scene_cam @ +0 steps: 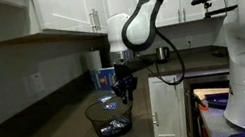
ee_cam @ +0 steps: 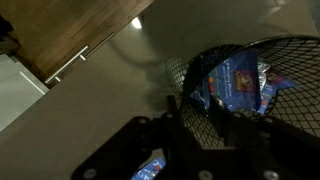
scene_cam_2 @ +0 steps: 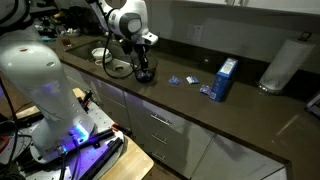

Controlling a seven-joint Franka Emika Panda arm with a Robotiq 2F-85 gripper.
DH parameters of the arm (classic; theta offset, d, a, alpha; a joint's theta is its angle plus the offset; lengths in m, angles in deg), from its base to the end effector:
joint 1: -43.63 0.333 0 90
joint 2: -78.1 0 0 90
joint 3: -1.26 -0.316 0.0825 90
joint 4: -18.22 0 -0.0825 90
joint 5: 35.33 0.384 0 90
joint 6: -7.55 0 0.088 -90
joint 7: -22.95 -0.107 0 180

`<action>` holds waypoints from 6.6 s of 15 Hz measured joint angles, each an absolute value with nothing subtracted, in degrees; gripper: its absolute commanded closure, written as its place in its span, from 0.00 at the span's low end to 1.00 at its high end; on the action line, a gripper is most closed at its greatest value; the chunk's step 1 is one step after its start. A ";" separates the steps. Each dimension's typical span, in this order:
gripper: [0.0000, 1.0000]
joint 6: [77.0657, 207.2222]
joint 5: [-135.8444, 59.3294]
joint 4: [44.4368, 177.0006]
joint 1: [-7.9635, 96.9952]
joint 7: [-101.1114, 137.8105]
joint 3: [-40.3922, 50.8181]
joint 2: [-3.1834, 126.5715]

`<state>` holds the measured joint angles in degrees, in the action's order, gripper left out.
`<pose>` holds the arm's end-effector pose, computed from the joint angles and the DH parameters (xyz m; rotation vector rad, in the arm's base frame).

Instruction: Move the black basket to the right side of the countertop

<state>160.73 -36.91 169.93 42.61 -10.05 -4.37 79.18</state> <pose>0.4280 0.0352 0.2533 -3.0537 0.7330 -0.0735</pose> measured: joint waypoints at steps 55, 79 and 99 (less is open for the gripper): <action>0.99 159.55 -39.83 149.91 32.31 -43.79 19.10 69.94; 0.58 164.32 -47.23 143.47 39.82 -56.26 30.34 58.17; 0.00 131.42 -43.76 146.48 41.36 -26.59 11.94 82.19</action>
<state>131.42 -43.76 146.48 41.36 -26.59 11.94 82.19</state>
